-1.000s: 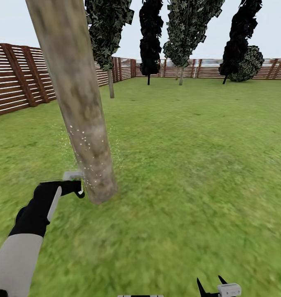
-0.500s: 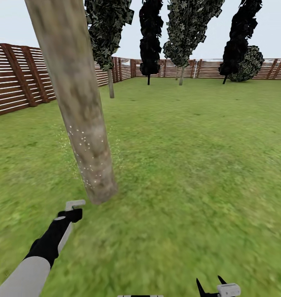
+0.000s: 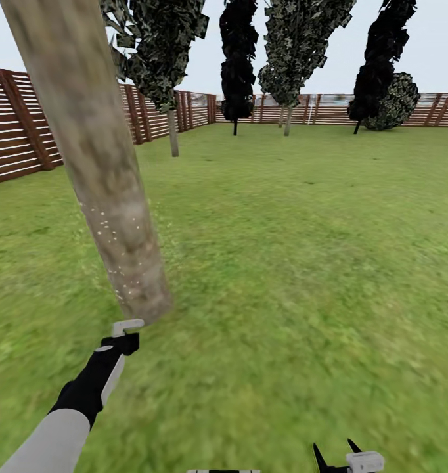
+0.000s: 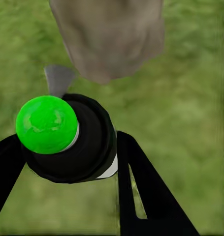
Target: In the garden, pick up the pesticide atomizer on the floor and spray pesticide onto both trees until each tree trunk is fully covered.
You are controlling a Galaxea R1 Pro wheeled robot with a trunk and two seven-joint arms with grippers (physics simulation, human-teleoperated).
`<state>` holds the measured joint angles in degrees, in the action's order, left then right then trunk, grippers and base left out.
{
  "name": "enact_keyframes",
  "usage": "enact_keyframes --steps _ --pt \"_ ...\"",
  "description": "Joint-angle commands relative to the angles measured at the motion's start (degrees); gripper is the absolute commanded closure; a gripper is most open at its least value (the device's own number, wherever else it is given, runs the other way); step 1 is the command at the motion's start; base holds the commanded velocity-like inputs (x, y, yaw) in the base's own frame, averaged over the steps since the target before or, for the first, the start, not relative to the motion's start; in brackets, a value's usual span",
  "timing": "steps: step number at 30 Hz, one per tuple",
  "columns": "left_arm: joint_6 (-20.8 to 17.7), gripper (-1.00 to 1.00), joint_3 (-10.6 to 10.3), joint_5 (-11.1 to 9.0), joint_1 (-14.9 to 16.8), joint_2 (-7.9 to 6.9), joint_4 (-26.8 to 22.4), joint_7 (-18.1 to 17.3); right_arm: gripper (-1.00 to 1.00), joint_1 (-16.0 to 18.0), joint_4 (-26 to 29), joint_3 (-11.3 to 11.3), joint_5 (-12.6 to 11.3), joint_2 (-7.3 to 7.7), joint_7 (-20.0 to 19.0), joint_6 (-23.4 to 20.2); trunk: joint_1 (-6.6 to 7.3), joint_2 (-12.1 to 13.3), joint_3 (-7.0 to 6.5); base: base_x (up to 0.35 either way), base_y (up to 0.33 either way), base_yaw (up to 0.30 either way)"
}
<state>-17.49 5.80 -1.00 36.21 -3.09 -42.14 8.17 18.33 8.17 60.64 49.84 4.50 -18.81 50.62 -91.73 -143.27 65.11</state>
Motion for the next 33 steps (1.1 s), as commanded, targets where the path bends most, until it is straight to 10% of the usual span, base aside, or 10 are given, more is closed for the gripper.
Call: enact_keyframes --steps 1,33 --pt "0.00 1.00 0.00 -0.01 0.00 -0.02 0.01 0.01 -1.00 0.00 0.00 -0.05 0.00 0.01 0.00 0.00 0.00 0.00 0.00 0.040 -0.274 0.000" --pt "-0.09 1.00 0.00 -0.02 0.00 0.02 0.04 0.01 -1.00 0.03 0.00 -0.09 0.06 -0.01 0.00 0.00 0.00 0.00 0.00 0.151 -0.265 0.120"
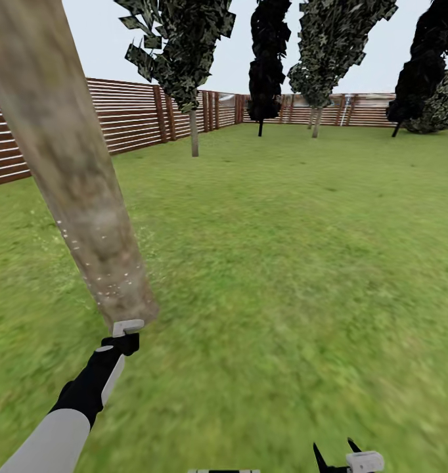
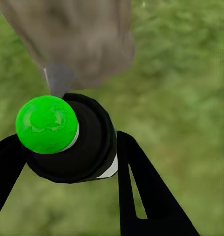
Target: In the garden, pick up the pesticide atomizer on the floor and spray pesticide onto both trees until each tree trunk is fully covered.
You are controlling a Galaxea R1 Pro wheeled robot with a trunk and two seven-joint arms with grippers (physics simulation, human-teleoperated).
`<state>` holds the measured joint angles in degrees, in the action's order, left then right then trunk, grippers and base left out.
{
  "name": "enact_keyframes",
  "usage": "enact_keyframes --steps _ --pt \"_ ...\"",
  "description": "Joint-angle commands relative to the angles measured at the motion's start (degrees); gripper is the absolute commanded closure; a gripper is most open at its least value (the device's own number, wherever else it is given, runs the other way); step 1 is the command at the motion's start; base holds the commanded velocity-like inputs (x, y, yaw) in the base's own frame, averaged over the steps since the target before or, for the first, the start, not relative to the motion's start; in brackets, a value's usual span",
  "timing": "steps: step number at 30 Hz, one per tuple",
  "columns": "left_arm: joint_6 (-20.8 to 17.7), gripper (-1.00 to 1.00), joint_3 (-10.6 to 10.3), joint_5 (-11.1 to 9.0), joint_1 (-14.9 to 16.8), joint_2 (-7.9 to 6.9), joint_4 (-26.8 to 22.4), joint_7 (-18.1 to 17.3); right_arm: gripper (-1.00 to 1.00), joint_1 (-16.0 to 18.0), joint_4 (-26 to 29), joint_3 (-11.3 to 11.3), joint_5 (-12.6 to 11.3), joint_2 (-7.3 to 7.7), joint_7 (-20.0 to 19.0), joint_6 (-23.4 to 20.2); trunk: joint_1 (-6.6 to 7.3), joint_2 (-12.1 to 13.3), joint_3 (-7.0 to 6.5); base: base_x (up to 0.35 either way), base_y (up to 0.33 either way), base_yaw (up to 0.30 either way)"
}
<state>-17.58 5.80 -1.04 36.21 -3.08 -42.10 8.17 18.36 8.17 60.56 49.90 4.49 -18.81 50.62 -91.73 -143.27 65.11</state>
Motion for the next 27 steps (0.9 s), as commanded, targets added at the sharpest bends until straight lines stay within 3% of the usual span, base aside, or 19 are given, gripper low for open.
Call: enact_keyframes --steps 1,15,17,27 --pt "0.00 1.00 0.00 0.01 0.00 0.00 0.00 0.01 -1.00 -0.01 0.00 0.00 0.01 -0.01 0.00 0.00 0.00 0.00 0.00 0.157 -0.264 0.267" --pt "-0.24 1.00 0.00 0.17 0.00 0.00 -0.04 0.20 -1.00 -0.03 0.00 0.00 0.00 -0.01 0.00 0.00 0.00 0.00 0.00 0.156 -0.264 0.277" --pt "-0.49 1.00 0.00 0.11 0.00 0.00 -0.08 3.22 -1.00 -0.02 0.00 0.00 -0.02 -0.01 0.00 0.00 0.00 0.00 0.00 0.156 -0.264 0.248" --pt "-0.61 1.00 -0.09 0.08 0.00 0.09 -0.09 4.40 -1.00 -0.02 0.00 0.00 0.00 -0.01 0.00 0.00 0.00 0.00 0.00 0.147 -0.264 0.111"
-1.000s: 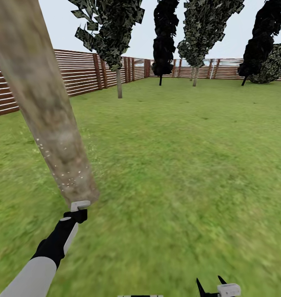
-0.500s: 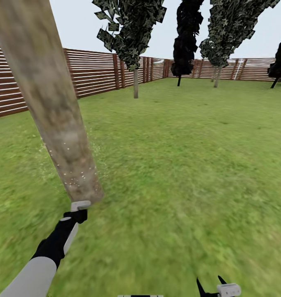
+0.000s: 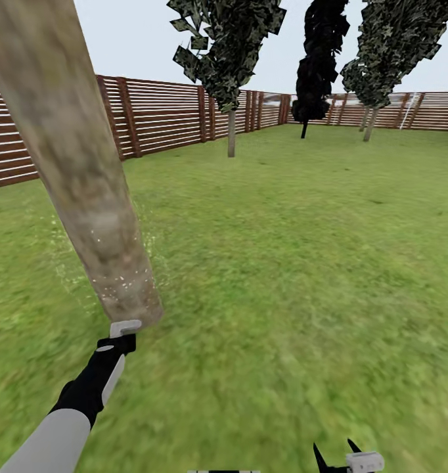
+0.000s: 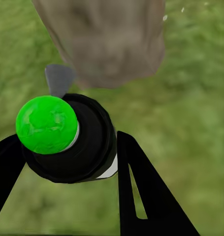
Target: In the garden, pick up the pesticide atomizer on the floor and spray pesticide onto both trees until each tree trunk is fully covered.
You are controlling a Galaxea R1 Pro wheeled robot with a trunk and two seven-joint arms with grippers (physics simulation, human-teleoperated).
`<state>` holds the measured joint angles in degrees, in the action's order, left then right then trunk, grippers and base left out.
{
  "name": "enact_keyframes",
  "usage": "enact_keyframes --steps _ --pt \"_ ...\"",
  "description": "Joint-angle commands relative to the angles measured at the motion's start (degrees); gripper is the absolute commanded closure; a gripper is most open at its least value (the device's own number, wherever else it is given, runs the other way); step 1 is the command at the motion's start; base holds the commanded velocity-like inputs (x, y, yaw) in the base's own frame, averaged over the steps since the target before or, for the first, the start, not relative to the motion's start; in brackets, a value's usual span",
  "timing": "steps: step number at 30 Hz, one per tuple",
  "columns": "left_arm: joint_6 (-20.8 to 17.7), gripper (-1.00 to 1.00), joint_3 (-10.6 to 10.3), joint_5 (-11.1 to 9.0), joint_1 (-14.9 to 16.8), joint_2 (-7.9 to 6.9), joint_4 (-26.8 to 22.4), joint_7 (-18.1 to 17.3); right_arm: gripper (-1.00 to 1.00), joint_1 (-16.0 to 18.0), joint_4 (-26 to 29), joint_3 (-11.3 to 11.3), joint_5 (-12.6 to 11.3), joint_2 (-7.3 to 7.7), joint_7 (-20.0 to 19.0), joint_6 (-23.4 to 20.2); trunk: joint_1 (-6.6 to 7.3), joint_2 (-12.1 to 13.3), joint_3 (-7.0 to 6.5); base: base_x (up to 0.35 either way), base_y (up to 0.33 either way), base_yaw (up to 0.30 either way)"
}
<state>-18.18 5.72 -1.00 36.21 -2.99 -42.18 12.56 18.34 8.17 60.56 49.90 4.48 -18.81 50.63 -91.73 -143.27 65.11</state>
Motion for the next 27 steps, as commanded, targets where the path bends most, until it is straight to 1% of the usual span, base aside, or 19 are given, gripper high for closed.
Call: enact_keyframes --steps 1,10,20,27 --pt "0.03 1.00 0.00 0.03 0.00 0.00 -0.01 0.01 -1.00 0.02 0.00 0.00 0.01 0.00 0.00 0.00 0.00 0.00 0.00 0.133 -0.264 0.274" --pt "0.08 1.00 0.01 0.03 0.00 0.44 0.00 0.09 -1.00 -0.03 0.00 0.00 -0.02 0.00 0.00 0.00 0.00 0.00 0.00 0.128 -0.264 0.265" --pt "0.08 1.00 0.01 0.03 0.00 0.44 0.05 0.10 -1.00 -0.03 0.00 0.00 0.01 0.00 0.00 0.00 0.00 0.00 0.00 0.123 -0.264 0.030" --pt "0.11 1.00 0.08 0.03 0.00 0.44 0.06 0.10 -1.00 0.03 0.00 0.00 0.02 0.00 0.00 0.00 0.00 0.00 0.00 0.118 -0.264 0.241"
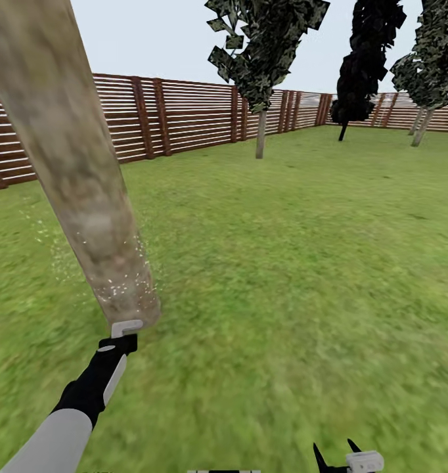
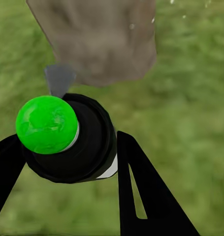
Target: In the garden, pick up the pesticide atomizer on the floor and spray pesticide onto both trees until each tree trunk is fully covered.
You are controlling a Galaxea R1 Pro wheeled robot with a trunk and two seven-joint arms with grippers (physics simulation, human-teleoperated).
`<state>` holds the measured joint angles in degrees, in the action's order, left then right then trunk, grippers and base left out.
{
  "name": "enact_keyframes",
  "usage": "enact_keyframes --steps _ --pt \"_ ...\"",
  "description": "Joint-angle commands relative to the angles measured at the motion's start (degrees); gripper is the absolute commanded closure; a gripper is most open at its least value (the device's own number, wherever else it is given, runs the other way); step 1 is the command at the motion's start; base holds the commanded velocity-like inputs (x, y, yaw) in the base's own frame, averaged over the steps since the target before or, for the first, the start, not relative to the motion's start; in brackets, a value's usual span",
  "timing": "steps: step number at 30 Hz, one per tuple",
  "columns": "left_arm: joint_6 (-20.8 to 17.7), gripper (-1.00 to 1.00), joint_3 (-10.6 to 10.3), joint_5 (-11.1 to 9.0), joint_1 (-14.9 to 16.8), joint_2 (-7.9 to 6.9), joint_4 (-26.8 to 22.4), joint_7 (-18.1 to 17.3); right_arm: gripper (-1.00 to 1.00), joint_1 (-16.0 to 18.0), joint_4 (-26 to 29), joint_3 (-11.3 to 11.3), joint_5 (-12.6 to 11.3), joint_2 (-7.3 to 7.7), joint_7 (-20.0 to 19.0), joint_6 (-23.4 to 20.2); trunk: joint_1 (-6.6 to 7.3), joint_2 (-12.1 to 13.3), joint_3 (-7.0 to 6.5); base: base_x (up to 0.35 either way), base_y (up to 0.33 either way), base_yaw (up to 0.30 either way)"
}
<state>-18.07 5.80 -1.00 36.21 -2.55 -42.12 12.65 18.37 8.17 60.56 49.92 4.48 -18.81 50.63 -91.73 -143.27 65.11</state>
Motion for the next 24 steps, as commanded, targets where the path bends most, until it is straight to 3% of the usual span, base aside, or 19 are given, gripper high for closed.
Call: enact_keyframes --steps 1,11,15,17,18,21,24 --pt "0.02 1.00 0.00 0.03 0.00 0.00 0.00 0.01 -1.00 -0.01 0.00 0.00 0.00 0.00 0.00 0.00 0.00 0.00 0.00 0.118 -0.264 0.278" --pt "0.22 1.00 0.01 0.03 0.00 0.00 0.00 0.01 -1.00 -0.04 -0.02 0.00 0.00 -0.04 0.00 0.00 0.00 0.00 0.00 0.115 -0.263 0.278" --pt "0.21 1.00 -0.06 0.07 0.00 0.65 -0.58 0.03 -1.00 -0.03 -0.02 0.00 0.00 -0.06 0.00 0.00 0.00 0.00 0.00 0.016 -0.036 0.278" --pt "-0.63 1.00 -0.41 0.38 0.83 2.65 -4.46 3.70 -1.00 -0.04 0.00 0.00 -0.03 -0.08 0.00 0.00 0.00 0.00 0.00 0.001 -0.002 0.160" --pt "-2.97 1.00 -0.57 0.64 1.18 5.05 -8.14 4.20 -1.00 0.00 0.00 0.02 0.00 -0.09 0.00 0.00 0.00 0.00 0.00 0.000 0.000 0.006" --pt "-13.14 1.00 -1.48 0.84 1.19 7.18 -21.23 4.87 -1.00 -0.03 0.00 0.08 -0.07 -0.02 0.00 0.00 0.00 0.00 0.00 0.000 0.000 0.001" --pt "-16.20 1.00 -7.84 0.45 1.22 8.35 -25.81 11.34 -1.00 -0.02 0.00 0.09 -0.08 0.00 -0.01 0.00 0.00 0.00 0.00 0.000 0.000 0.000"
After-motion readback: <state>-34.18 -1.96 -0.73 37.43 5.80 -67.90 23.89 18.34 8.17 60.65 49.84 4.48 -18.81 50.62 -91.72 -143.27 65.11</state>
